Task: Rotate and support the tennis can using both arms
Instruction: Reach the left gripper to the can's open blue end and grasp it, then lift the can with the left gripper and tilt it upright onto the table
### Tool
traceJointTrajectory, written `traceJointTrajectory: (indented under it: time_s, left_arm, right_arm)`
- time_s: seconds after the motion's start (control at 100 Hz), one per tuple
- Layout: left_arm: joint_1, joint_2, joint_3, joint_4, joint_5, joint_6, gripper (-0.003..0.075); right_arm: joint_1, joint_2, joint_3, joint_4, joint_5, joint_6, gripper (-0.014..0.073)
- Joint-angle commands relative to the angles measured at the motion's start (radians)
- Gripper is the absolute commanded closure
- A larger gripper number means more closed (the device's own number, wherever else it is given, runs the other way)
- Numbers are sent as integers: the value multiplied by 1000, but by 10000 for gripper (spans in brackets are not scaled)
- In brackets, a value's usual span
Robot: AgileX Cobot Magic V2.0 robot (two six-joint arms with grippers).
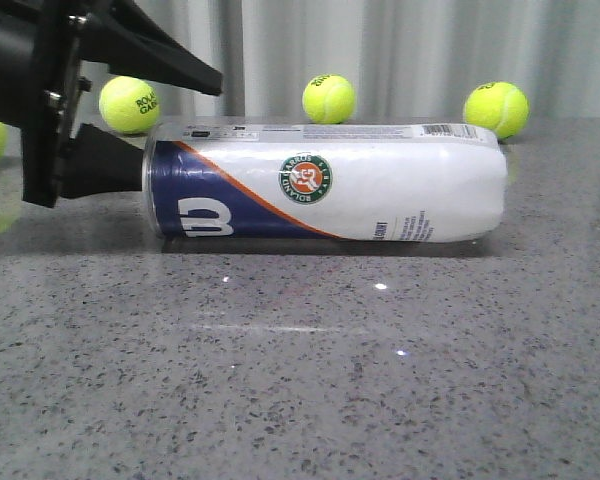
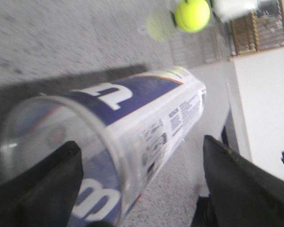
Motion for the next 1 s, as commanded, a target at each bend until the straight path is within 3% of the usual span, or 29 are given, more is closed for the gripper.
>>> traceJointTrajectory:
  time_s: [0.0, 0.39, 0.6, 0.99]
  left_arm:
    - [-31, -4, -45, -87, 122, 2, 240]
    - [-40, 12, -57, -92, 130, 2, 593]
    - [-40, 12, -57, -92, 130, 2, 729]
    - [-40, -32, -68, -95, 130, 6, 741]
  right_arm:
    - [-5, 6, -26, -23, -72, -1, 650]
    - [-5, 6, -26, -23, -72, -1, 650]
    - [-5, 6, -26, -23, -72, -1, 650]
    - [-5, 6, -26, -23, -72, -1, 650]
